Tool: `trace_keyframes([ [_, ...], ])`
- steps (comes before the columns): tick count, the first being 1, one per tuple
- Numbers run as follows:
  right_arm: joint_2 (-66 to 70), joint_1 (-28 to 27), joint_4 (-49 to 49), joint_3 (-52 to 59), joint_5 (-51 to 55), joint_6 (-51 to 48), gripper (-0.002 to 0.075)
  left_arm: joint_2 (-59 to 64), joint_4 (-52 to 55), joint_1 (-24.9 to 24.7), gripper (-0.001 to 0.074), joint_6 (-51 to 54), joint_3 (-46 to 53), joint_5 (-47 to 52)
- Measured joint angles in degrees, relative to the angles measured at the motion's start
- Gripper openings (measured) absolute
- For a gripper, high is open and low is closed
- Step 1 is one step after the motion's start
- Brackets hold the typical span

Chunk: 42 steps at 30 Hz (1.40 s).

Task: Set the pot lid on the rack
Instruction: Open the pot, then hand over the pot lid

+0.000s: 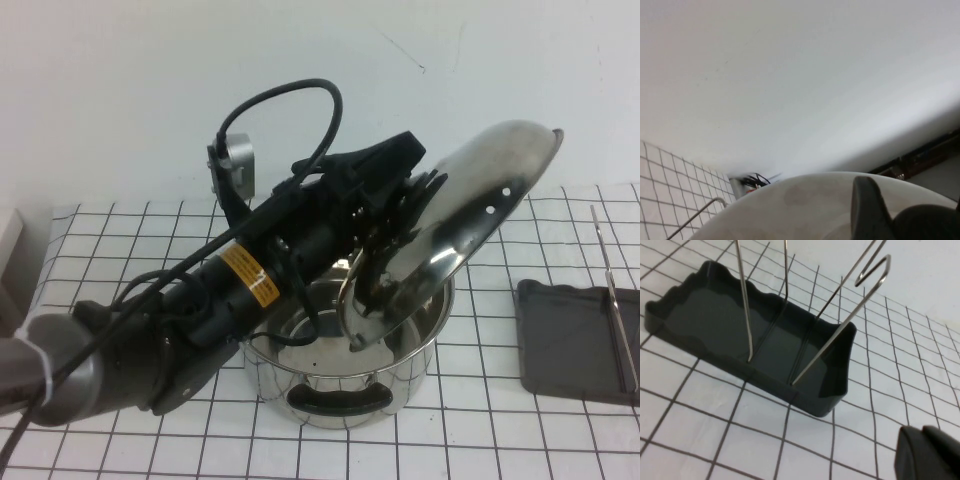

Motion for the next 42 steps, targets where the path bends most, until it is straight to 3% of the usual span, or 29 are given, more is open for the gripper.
trace_keyframes([
  [5, 0.00, 0.00, 4.25, 0.11, -4.13, 4.96, -0.0003, 1.30, 0.00, 0.00, 0.0313, -3.71, 0.00, 0.11],
  [10, 0.00, 0.00, 19.46, 0.11, -19.99, 15.55, -0.0003, 1.30, -0.14, 0.00, 0.0313, -4.58, 0.00, 0.11],
  [13, 0.00, 0.00, 22.96, 0.11, -25.76, 16.57, -0.0003, 1.30, 0.22, 0.00, 0.0313, -4.77, 0.00, 0.11],
  [17, 0.00, 0.00, 25.32, 0.11, -28.23, 17.17, -0.0003, 1.30, 0.69, 0.00, 0.0313, 0.43, -0.43, 0.11],
  [20, 0.00, 0.00, 28.33, 0.11, -28.09, 25.16, -0.0003, 1.33, 3.62, 0.00, 0.0313, 7.31, -3.01, 0.22],
  [25, 0.00, 1.37, 23.78, 0.11, -24.25, 41.00, -0.0003, 1.33, 13.67, 0.00, 0.0313, 16.78, -9.42, -0.12],
  [32, 4.24, 11.75, 9.51, -6.07, -28.16, 55.43, 0.0008, 1.33, 16.38, 0.00, 0.0313, 21.05, -14.05, -0.93],
  [36, 15.57, 17.92, 7.32, -7.53, -41.69, 60.00, 0.0095, 1.42, 15.57, 0.00, 0.0313, 22.31, -14.40, -0.93],
  [42, 38.07, 19.99, 6.36, -7.73, -71.37, 64.47, 0.0344, 1.42, 14.80, 0.00, 0.0313, 22.83, -14.40, -0.93],
])
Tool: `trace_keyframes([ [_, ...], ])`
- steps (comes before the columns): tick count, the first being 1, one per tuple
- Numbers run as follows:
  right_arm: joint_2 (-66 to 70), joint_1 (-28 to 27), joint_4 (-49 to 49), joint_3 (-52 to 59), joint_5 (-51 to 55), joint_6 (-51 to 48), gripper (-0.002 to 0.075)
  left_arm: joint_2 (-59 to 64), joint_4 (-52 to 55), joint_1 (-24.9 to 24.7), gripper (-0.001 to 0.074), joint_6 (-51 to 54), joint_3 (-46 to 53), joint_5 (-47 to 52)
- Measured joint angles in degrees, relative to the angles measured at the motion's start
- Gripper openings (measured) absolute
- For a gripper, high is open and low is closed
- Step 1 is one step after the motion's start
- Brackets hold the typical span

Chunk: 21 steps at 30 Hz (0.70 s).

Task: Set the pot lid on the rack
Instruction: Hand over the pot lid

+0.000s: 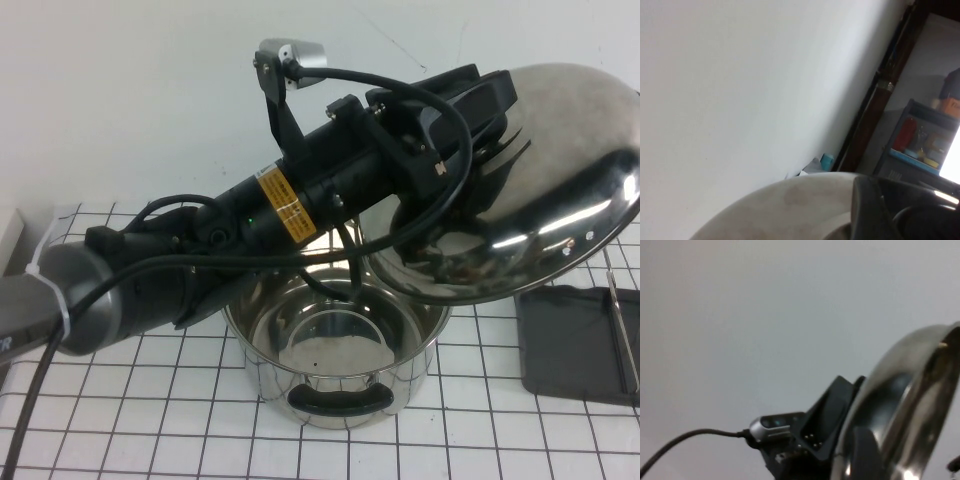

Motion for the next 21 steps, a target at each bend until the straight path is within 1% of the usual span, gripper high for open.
trace_keyframes([
  [2, 7.20, 0.00, -0.81, -0.95, -8.37, 3.02, 0.0400, 0.00, 0.00, 0.00, 0.0313, -0.44, 0.00, 0.00],
  [4, 14.97, 0.10, -2.59, -2.57, -12.89, 6.72, 0.0431, 0.00, 0.00, 0.00, 0.0313, -1.44, 0.00, 0.00],
  [9, 28.88, 0.10, -10.25, -7.79, -14.13, 12.17, 0.0450, 0.00, 0.00, 0.00, 0.0313, -2.73, 0.00, -0.10],
  [13, 31.25, 0.10, -14.45, -11.11, -14.38, 13.37, 0.0452, 0.00, -0.50, 0.00, 0.0313, -2.73, 0.00, -0.10],
  [21, 30.15, 0.10, -17.46, -12.18, -14.97, 13.37, 0.0453, 0.00, -4.36, 0.35, 0.0313, -2.39, 0.00, -0.10],
])
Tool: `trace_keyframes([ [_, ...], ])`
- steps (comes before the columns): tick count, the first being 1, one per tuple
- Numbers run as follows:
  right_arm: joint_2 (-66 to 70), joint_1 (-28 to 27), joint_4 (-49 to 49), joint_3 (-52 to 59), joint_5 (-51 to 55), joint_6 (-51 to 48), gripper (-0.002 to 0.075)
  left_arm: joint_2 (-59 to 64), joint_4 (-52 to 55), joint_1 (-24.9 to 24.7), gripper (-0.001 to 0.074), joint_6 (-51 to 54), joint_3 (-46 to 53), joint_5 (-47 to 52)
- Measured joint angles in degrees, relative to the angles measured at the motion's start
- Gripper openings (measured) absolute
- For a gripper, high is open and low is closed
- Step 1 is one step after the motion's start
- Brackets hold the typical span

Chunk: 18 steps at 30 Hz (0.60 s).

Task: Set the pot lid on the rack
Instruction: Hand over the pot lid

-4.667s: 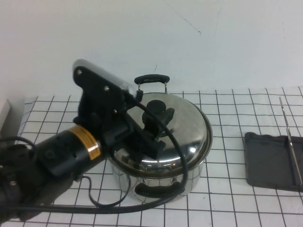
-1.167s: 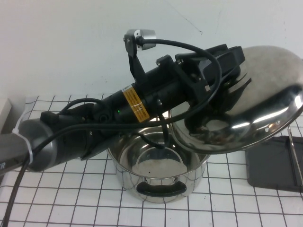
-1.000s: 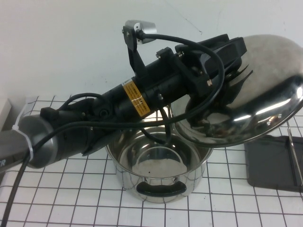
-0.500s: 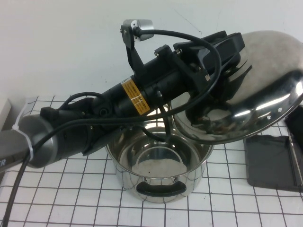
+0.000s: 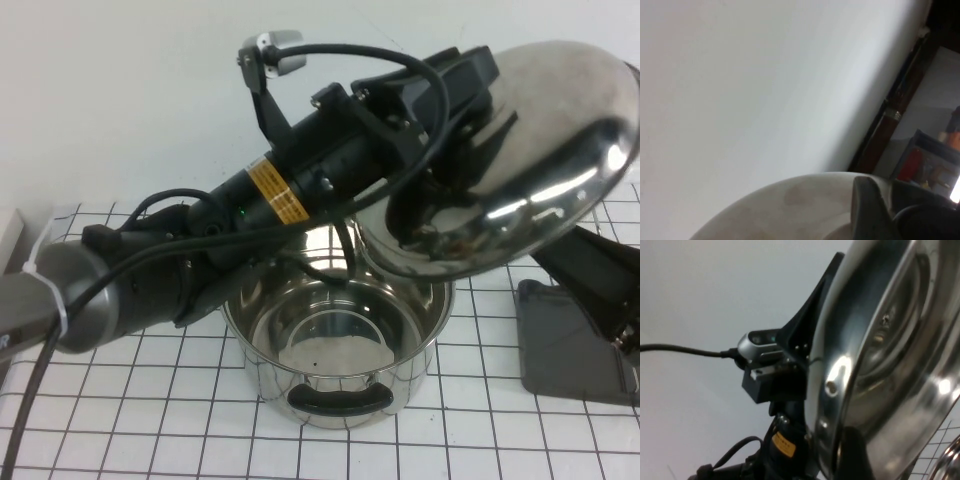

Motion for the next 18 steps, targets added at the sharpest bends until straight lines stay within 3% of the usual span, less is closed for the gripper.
trace_keyframes([
  [10, -0.21, 0.00, -0.15, 0.00, -0.14, 0.00, 0.0453, 0.00, 2.05, 7.25, 0.0313, -7.63, 0.00, 0.00],
  [18, -0.21, 0.00, 0.11, -2.48, -0.14, -1.49, 0.0453, 0.00, 10.99, 5.87, 0.0313, -9.40, -0.05, 0.11],
])
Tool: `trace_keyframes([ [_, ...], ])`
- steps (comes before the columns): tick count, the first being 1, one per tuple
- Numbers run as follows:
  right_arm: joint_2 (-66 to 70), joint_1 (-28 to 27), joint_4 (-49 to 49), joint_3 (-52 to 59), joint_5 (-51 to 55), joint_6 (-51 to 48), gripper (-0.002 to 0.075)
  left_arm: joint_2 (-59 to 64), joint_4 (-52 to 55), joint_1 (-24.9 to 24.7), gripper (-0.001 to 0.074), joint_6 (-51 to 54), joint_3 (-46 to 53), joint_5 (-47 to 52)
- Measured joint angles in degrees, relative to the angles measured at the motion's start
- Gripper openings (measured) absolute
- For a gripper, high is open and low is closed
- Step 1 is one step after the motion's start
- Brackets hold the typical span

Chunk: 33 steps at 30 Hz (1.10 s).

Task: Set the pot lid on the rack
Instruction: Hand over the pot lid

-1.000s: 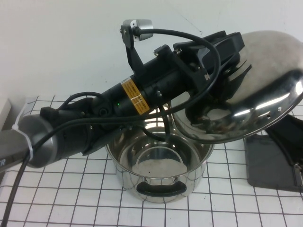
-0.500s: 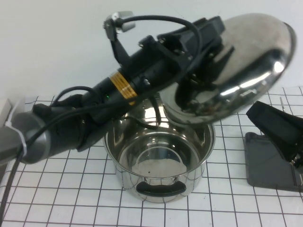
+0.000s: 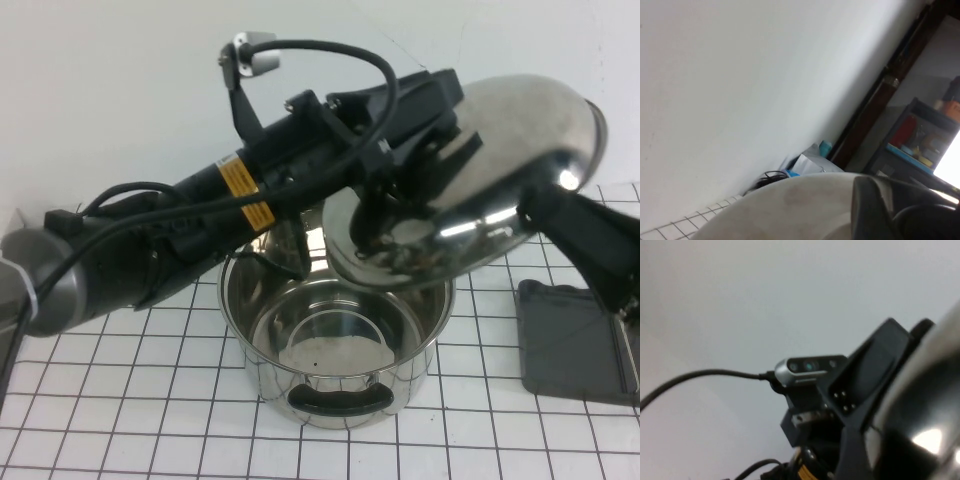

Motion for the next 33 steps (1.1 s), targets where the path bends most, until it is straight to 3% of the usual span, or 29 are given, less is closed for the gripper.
trace_keyframes([
  [11, 0.00, 0.00, 2.59, -4.49, -0.24, -1.06, 0.0433, 0.00, 1.00, -2.55, 0.0313, -0.08, -0.09, -0.20],
  [13, 0.00, 0.00, 3.24, -4.49, -0.24, -1.06, 0.0374, 0.00, 1.15, -2.68, 0.0313, -0.22, -0.09, -0.38],
  [18, 0.00, 0.00, 3.80, -4.53, -1.02, -0.51, 0.0116, 0.12, 1.31, -2.80, 0.0314, -0.10, -0.09, -0.69],
  [24, 0.00, 0.00, 3.58, -4.53, -0.91, -0.05, 0.0092, 0.25, 1.72, -2.80, 0.0318, 0.39, -0.35, -0.05],
  [29, 0.00, 0.00, 3.74, -4.53, 0.25, -4.89, 0.0059, 0.25, 1.98, -2.57, 0.0496, 0.18, -0.39, -0.64],
  [33, 0.00, 0.00, 3.74, -4.53, 0.43, -6.72, 0.0059, 0.25, 4.32, -0.04, 0.0542, -0.39, -0.39, -1.08],
])
